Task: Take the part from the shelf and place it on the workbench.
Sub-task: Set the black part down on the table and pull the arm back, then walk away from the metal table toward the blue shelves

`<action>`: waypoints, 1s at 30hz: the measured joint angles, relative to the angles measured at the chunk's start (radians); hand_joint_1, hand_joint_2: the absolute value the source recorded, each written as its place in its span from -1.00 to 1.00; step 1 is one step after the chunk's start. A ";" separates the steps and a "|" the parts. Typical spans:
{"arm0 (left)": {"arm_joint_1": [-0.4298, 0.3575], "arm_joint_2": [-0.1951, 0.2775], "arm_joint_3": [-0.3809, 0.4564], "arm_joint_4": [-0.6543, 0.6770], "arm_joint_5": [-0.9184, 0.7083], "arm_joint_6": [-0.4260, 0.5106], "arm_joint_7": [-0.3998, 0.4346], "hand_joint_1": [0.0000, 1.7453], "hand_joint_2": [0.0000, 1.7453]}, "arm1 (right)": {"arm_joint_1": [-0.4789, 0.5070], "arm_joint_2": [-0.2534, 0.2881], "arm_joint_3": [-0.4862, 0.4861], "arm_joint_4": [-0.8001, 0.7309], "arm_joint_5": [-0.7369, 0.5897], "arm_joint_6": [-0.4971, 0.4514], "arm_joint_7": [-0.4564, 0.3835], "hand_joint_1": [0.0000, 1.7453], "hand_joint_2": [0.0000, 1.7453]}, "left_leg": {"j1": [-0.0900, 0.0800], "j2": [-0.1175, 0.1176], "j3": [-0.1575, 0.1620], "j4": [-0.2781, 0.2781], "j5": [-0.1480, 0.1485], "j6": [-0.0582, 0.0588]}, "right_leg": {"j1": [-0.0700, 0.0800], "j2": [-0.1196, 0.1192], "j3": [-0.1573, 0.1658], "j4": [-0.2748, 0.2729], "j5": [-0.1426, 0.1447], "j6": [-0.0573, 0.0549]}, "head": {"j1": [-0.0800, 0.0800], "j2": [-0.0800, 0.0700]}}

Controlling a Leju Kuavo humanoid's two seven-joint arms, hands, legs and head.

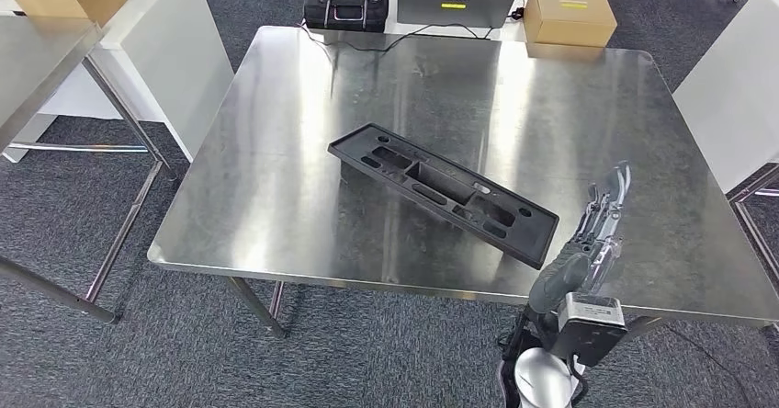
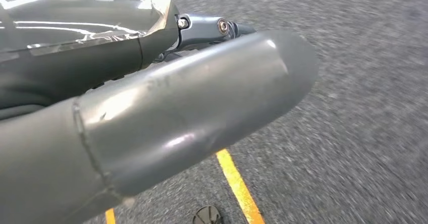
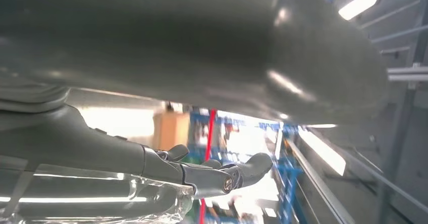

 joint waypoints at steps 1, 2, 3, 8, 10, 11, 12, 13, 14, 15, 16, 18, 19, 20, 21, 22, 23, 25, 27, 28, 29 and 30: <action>-0.001 -0.005 0.007 0.000 0.008 0.009 -0.001 -1.00 -1.00 | 0.004 0.000 -0.001 0.002 -0.017 0.021 -0.004 -1.00 -1.00 | 0.000 -0.001 -0.001 0.002 0.000 -0.006 | 0.000 0.001 0.041 -0.065 0.023 0.004 | 0.000 0.000; -0.002 -0.010 0.014 0.000 0.016 0.017 -0.003 -1.00 -1.00 | 0.009 0.000 -0.002 0.004 -0.034 0.043 -0.007 -1.00 -1.00 | 0.000 -0.003 -0.001 0.004 -0.001 -0.014 | 0.000 0.003 0.071 -0.114 0.042 0.004 | 0.001 0.000; -0.004 -0.013 0.019 0.000 0.021 0.022 -0.005 -1.00 -1.00 | 0.012 0.000 -0.003 0.006 -0.047 0.059 -0.010 -1.00 -1.00 | -0.002 -0.004 -0.001 0.007 -0.001 -0.022 | 0.002 0.005 0.085 -0.137 0.049 -0.001 | 0.001 0.000; -0.009 -0.023 0.039 0.001 0.032 0.031 -0.013 -1.00 -1.00 | 0.023 0.000 -0.015 0.022 -0.079 0.107 -0.013 -1.00 -1.00 | 0.005 -0.003 -0.023 0.053 -0.041 -0.048 | -0.001 0.007 0.069 -0.143 0.066 -0.041 | -0.002 0.000; -0.010 -0.025 0.045 0.001 0.032 0.032 -0.014 -1.00 -1.00 | 0.026 0.000 -0.018 0.027 -0.080 0.114 -0.013 -1.00 -1.00 | 0.006 0.000 -0.064 0.167 -0.128 -0.054 | 0.004 0.004 0.055 -0.143 0.077 -0.057 | -0.003 0.000; -0.010 -0.025 0.047 0.001 0.033 0.032 -0.015 -1.00 -1.00 | 0.028 0.000 -0.020 0.030 -0.081 0.120 -0.013 -1.00 -1.00 | 0.006 0.000 -0.085 0.230 -0.164 -0.055 | 0.008 0.002 0.046 -0.142 0.083 -0.063 | -0.003 0.000; -0.010 -0.026 0.047 0.001 0.034 0.032 -0.016 -1.00 -1.00 | 0.030 0.000 -0.022 0.033 -0.082 0.131 -0.013 -1.00 -1.00 | 0.006 0.000 -0.094 0.273 -0.184 -0.056 | 0.011 0.001 0.037 -0.142 0.089 -0.066 | -0.003 0.000; -0.010 -0.026 0.048 0.001 0.036 0.031 -0.017 -1.00 -1.00 | 0.032 0.000 -0.025 0.037 -0.086 0.144 -0.013 -1.00 -1.00 | 0.006 0.000 -0.085 0.281 -0.184 -0.054 | 0.014 0.000 0.028 -0.142 0.095 -0.067 | -0.003 0.000; -0.011 -0.026 0.049 0.001 0.039 0.031 -0.019 -1.00 -1.00 | 0.033 0.001 -0.027 0.041 -0.091 0.161 -0.012 -1.00 -1.00 | 0.006 0.000 -0.057 0.254 -0.167 -0.050 | 0.016 0.000 0.021 -0.142 0.101 -0.066 | -0.003 0.000; -0.011 -0.027 0.050 0.001 0.041 0.031 -0.020 -1.00 -1.00 | 0.034 0.003 -0.031 0.046 -0.097 0.179 -0.010 -1.00 -1.00 | 0.005 0.000 -0.012 0.194 -0.141 -0.045 | 0.018 0.000 0.015 -0.142 0.107 -0.064 | -0.003 0.000; -0.013 -0.027 0.050 0.001 0.044 0.031 -0.021 -1.00 -1.00 | 0.035 0.007 -0.034 0.054 -0.101 0.196 -0.009 -1.00 -1.00 | 0.003 0.000 0.041 0.119 -0.123 -0.039 | 0.020 0.001 0.010 -0.141 0.114 -0.062 | -0.003 0.000; -0.018 -0.028 0.050 0.001 0.048 0.030 -0.023 -1.00 -1.00 | 0.035 0.015 -0.042 0.074 -0.100 0.219 -0.007 -1.00 -1.00 | -0.003 0.000 0.107 0.017 -0.102 -0.031 | 0.023 0.000 0.004 -0.141 0.126 -0.051 | -0.003 0.000; -0.020 -0.029 0.051 0.001 0.051 0.029 -0.023 -1.00 -1.00 | 0.035 0.019 -0.044 0.085 -0.096 0.223 -0.007 -1.00 -1.00 | -0.008 -0.001 0.115 -0.002 -0.101 -0.028 | 0.023 -0.001 0.003 -0.142 0.133 -0.044 | -0.004 0.000; -0.020 -0.030 0.052 0.001 0.053 0.027 -0.023 -1.00 -1.00 | 0.035 0.022 -0.047 0.095 -0.091 0.224 -0.006 -1.00 -1.00 | -0.011 -0.001 0.110 -0.001 -0.093 -0.025 | 0.022 -0.002 0.002 -0.144 0.140 -0.036 | -0.004 0.000; -0.021 -0.031 0.053 0.001 0.056 0.027 -0.023 -1.00 -1.00 | 0.035 0.024 -0.049 0.104 -0.087 0.225 -0.006 -1.00 -1.00 | -0.011 0.000 0.103 -0.006 -0.085 -0.018 | 0.022 -0.003 0.000 -0.143 0.143 -0.030 | -0.005 0.000; -0.021 -0.033 0.054 0.001 0.059 0.026 -0.023 -1.00 -1.00 | 0.035 0.026 -0.053 0.112 -0.084 0.224 -0.005 -1.00 -1.00 | -0.010 0.002 0.095 -0.010 -0.075 -0.011 | 0.022 -0.002 -0.008 -0.137 0.136 -0.027 | -0.006 0.000; -0.021 -0.034 0.055 0.001 0.060 0.025 -0.023 -1.00 -1.00 | 0.035 0.027 -0.059 0.118 -0.081 0.223 -0.004 -1.00 -1.00 | -0.009 0.004 0.085 -0.014 -0.063 -0.002 | 0.022 -0.002 -0.019 -0.115 0.113 -0.029 | -0.004 0.000; -0.022 -0.036 0.056 0.001 0.062 0.024 -0.023 -1.00 -1.00 | 0.037 0.027 -0.070 0.129 -0.074 0.221 -0.004 -1.00 -1.00 | -0.009 0.006 0.060 -0.016 -0.040 0.007 | 0.021 0.000 -0.057 -0.011 0.028 -0.041 | -0.001 0.000; -0.022 -0.037 0.056 0.001 0.062 0.020 -0.023 -1.00 -1.00 | 0.040 0.026 -0.084 0.140 -0.066 0.221 -0.004 -1.00 -1.00 | -0.010 0.008 0.036 -0.015 -0.019 0.008 | 0.020 0.000 -0.079 0.110 -0.035 -0.040 | 0.003 0.000; -0.022 -0.037 0.056 0.001 0.062 0.017 -0.023 -1.00 -1.00 | 0.042 0.026 -0.091 0.144 -0.062 0.221 -0.004 -1.00 -1.00 | -0.010 0.009 0.024 -0.014 -0.009 0.007 | 0.020 0.000 -0.071 0.133 -0.037 -0.033 | 0.003 0.000; -0.022 -0.037 0.056 0.001 0.062 0.014 -0.023 -1.00 -1.00 | 0.044 0.026 -0.098 0.148 -0.058 0.221 -0.004 -1.00 -1.00 | -0.011 0.009 0.014 -0.013 0.000 0.005 | 0.020 0.000 -0.042 0.117 -0.025 -0.023 | 0.004 0.000; -0.022 -0.038 0.056 0.001 0.062 0.012 -0.024 -1.00 -1.00 | 0.046 0.026 -0.104 0.151 -0.054 0.221 -0.004 -1.00 -1.00 | -0.011 0.009 0.004 -0.012 0.008 0.002 | 0.020 0.000 0.005 0.062 -0.005 -0.015 | 0.004 0.000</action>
